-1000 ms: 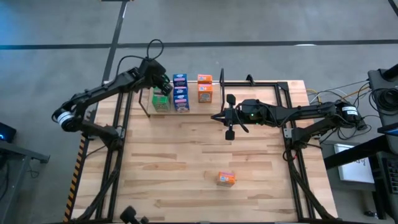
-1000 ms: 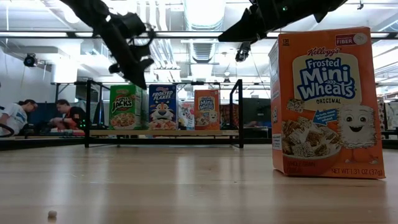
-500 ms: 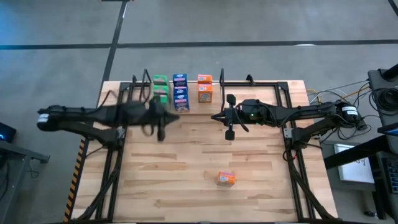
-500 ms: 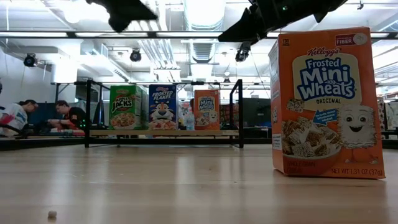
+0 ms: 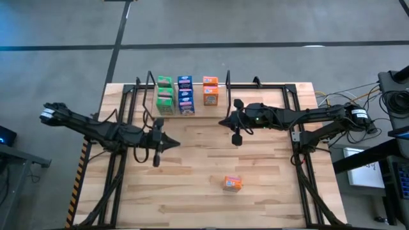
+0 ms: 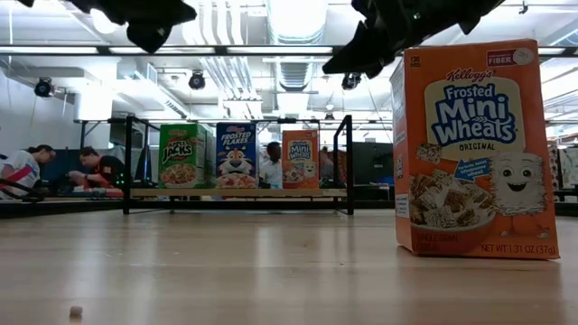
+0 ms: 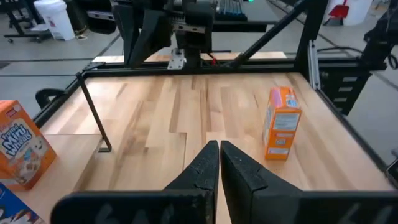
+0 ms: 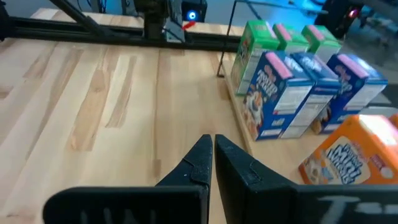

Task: Stack cereal on shelf
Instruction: Put the orange cereal box on the shelf aligned with the other orange cereal box

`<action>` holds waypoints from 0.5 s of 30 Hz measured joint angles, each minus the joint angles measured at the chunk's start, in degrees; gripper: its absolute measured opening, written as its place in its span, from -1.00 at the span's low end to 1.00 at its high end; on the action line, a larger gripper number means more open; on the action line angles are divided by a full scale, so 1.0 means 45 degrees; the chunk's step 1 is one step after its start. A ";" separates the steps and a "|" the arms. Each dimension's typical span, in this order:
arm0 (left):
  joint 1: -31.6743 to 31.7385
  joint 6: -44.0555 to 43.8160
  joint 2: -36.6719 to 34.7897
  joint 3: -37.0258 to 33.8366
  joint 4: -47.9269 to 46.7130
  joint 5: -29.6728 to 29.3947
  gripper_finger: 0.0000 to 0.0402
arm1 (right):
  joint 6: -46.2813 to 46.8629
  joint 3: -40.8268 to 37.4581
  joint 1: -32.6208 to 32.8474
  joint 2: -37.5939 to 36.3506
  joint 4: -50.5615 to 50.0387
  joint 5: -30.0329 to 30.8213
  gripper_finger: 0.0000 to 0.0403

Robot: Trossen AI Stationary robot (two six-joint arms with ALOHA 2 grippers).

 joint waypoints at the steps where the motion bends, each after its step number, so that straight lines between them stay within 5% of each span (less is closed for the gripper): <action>1: 0.0000 0.0098 0.0000 -0.0066 0.0045 -0.0010 -1.00 | 0.0063 0.0000 0.0000 0.0000 -0.0072 0.0005 -0.96; 15: 0.0005 0.1647 0.0029 -0.0976 0.0825 0.0035 -1.00 | 0.3039 -0.0001 0.0209 -0.0002 -0.0644 -0.0348 -0.96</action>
